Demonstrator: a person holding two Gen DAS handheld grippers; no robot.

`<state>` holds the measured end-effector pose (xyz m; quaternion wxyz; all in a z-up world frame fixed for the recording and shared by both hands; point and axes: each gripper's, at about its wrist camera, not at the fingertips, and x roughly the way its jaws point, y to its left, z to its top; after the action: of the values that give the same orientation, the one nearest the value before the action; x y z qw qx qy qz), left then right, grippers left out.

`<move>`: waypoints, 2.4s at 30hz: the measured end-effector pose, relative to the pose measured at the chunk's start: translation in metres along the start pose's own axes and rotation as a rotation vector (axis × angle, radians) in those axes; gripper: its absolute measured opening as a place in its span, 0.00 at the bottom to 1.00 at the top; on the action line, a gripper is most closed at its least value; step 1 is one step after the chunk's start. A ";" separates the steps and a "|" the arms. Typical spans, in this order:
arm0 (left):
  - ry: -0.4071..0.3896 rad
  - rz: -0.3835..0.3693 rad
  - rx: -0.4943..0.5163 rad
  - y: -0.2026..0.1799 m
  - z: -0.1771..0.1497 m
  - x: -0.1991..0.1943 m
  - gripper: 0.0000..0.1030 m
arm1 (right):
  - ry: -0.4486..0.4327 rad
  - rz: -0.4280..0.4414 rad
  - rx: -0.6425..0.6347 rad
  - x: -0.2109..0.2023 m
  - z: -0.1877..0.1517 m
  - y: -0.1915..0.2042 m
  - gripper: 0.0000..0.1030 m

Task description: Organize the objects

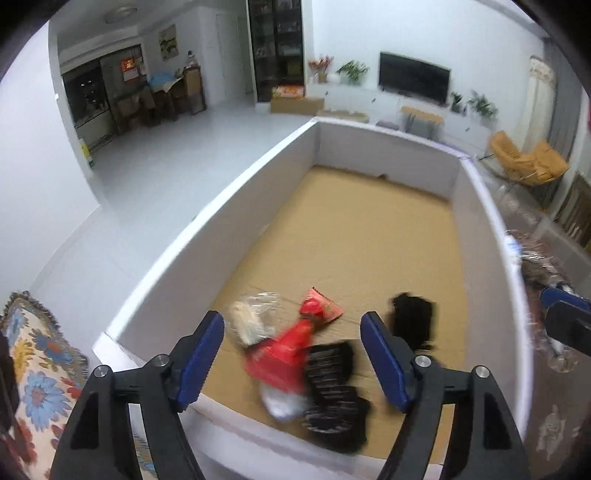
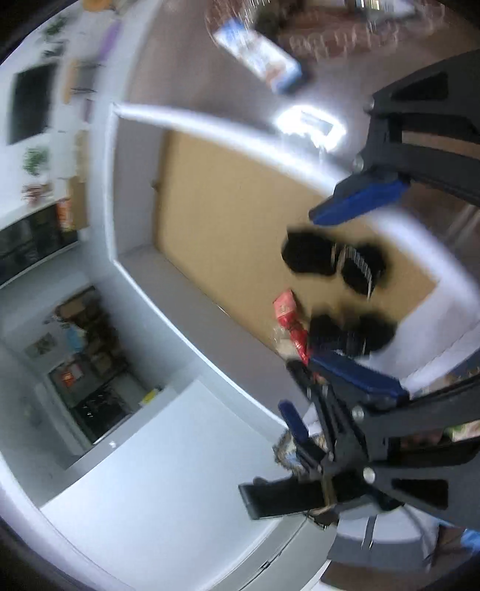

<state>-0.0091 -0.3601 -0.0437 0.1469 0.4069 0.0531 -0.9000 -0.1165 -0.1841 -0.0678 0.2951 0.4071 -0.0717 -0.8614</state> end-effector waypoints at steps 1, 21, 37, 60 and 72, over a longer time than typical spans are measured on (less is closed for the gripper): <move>-0.016 -0.031 0.007 -0.009 -0.004 -0.010 0.74 | -0.033 -0.037 -0.015 -0.015 -0.010 -0.007 0.84; 0.109 -0.326 0.395 -0.330 -0.110 0.036 1.00 | -0.015 -0.720 0.306 -0.161 -0.180 -0.250 0.97; 0.107 -0.323 0.380 -0.350 -0.101 0.049 1.00 | 0.024 -0.745 0.318 -0.137 -0.168 -0.272 1.00; 0.107 -0.325 0.381 -0.349 -0.102 0.048 1.00 | 0.023 -0.744 0.316 -0.137 -0.171 -0.273 1.00; 0.107 -0.326 0.382 -0.348 -0.102 0.048 1.00 | 0.023 -0.745 0.316 -0.137 -0.171 -0.273 1.00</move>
<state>-0.0732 -0.0177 -0.1559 -0.0827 0.4602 -0.0456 -0.8828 -0.0445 0.1364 -0.1899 -0.1024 0.4552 -0.0474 -0.8832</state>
